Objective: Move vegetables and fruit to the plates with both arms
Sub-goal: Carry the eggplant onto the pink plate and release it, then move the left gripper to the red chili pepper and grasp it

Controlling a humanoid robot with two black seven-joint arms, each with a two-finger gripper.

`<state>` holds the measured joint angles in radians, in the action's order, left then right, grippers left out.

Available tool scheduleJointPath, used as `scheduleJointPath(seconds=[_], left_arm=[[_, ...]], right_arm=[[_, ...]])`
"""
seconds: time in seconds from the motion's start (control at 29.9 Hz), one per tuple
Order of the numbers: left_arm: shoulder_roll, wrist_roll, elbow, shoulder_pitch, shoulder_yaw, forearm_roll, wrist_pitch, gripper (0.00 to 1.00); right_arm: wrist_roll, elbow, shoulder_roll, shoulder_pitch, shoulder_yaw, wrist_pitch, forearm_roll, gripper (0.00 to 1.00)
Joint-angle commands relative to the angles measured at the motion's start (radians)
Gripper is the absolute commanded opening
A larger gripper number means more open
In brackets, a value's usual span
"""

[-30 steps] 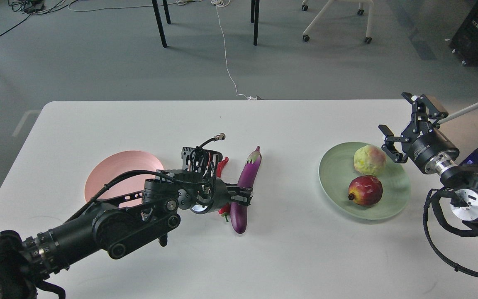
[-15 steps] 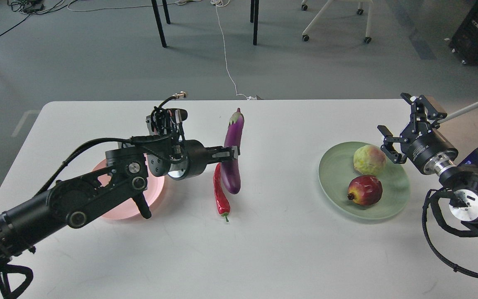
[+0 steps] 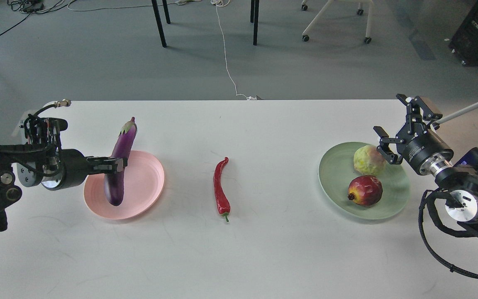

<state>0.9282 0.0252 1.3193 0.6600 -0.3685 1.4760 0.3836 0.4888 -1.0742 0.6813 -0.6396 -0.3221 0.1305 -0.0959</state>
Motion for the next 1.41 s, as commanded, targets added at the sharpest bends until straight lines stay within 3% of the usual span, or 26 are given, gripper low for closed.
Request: scheduleJointPath(seconds=[0.0,0.17,0.2,0.27,0.3,0.57,0.77,0.84,0.94,0.97,1.14,1.31,1.37], left_arm=[[0.014,0.039,-0.006,-0.026,0.0,0.066,0.0,0.16],[0.012,0.044,-0.009,-0.04,0.0,0.087,0.001,0.28],[0.011,0.044,-0.009,-0.04,-0.001,0.087,0.001,0.39],[0.011,0.044,-0.009,-0.04,-0.004,0.086,0.001,0.85],[0.012,0.042,-0.009,-0.04,-0.006,0.084,0.006,0.99],[0.034,0.048,-0.006,-0.026,-0.02,0.083,0.008,1.0],[0.037,0.085,-0.006,-0.002,-0.023,0.083,0.008,1.0],[0.031,0.111,-0.002,0.033,-0.026,0.081,0.001,1.0],[0.011,0.209,0.009,0.099,-0.027,0.081,-0.002,1.0],[-0.008,0.223,0.015,0.121,-0.027,0.081,0.0,1.0],[-0.129,0.203,0.026,0.191,-0.018,0.081,0.008,1.0],[-0.287,0.049,0.023,0.182,-0.007,0.078,0.014,0.99],[-0.34,0.019,0.017,0.178,0.009,0.084,0.012,0.98]], right_arm=[[0.0,-0.001,0.0,0.0,0.0,0.0,-0.001,0.97],[0.0,-0.001,0.0,0.0,0.0,0.0,0.001,0.97],[0.0,-0.001,0.0,0.0,0.0,0.0,0.001,0.97],[0.0,-0.001,0.0,0.0,0.0,0.0,-0.001,0.97],[0.0,-0.001,0.0,0.0,0.0,0.0,-0.001,0.97],[0.0,-0.01,0.001,0.0,0.0,-0.002,0.001,0.97],[0.0,-0.016,0.004,0.0,0.0,0.0,0.001,0.97],[0.0,-0.016,0.006,0.0,0.0,0.0,0.001,0.97],[0.0,-0.016,0.007,0.0,0.0,0.0,0.001,0.97],[0.0,-0.016,0.007,0.0,0.0,-0.002,0.001,0.97],[0.0,-0.016,0.007,0.005,0.0,0.0,0.001,0.97],[0.0,-0.016,0.007,0.009,-0.002,0.0,0.001,0.97],[0.0,-0.016,0.009,0.009,-0.002,-0.002,0.001,0.97]])
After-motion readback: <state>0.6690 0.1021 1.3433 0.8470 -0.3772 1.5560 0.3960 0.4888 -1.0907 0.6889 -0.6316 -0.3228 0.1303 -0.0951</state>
